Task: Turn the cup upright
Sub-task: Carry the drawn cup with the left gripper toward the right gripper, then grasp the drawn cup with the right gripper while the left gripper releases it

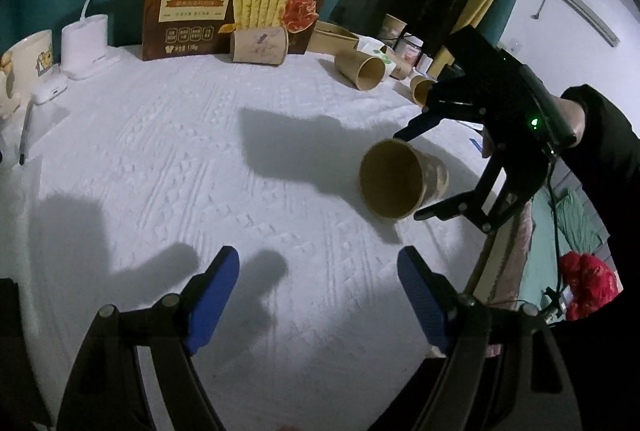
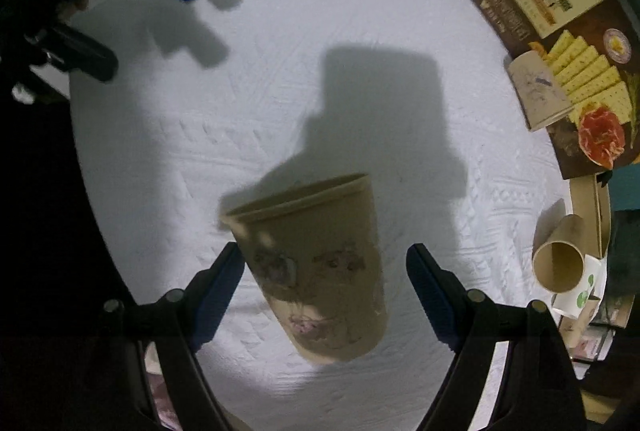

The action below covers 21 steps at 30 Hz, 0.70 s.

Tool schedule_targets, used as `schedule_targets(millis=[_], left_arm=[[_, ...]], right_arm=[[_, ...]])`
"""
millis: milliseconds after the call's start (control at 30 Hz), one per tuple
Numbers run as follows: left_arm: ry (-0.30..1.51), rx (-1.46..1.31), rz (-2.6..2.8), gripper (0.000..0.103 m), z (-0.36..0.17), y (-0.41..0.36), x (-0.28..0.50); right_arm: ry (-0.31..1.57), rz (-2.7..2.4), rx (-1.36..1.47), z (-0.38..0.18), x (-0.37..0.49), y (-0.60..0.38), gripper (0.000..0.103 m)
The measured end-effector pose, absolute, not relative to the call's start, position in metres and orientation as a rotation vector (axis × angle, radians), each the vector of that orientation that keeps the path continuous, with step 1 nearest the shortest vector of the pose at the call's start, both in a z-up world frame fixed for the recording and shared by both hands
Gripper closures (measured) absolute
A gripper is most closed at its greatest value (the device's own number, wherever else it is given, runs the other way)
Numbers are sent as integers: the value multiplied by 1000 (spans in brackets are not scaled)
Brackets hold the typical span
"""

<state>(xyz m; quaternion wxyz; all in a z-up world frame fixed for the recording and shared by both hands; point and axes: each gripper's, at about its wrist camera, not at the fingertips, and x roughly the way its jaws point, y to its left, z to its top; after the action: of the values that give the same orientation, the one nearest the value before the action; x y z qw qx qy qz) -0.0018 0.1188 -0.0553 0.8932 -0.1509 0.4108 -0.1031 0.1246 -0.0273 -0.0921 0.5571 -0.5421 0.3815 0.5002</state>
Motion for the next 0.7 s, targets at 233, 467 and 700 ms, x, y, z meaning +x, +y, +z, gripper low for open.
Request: schedule_targets(millis=[233, 467, 700], left_arm=[[807, -330, -193, 22, -58, 129, -2], [784, -355, -151, 22, -59, 141, 2], [792, -369, -104, 22, -59, 149, 10]], right_arm=[[962, 1168, -1235, -95, 133, -20, 39], [957, 1131, -932, -64, 164, -19, 39], [925, 1073, -408, -56, 203, -45, 39]])
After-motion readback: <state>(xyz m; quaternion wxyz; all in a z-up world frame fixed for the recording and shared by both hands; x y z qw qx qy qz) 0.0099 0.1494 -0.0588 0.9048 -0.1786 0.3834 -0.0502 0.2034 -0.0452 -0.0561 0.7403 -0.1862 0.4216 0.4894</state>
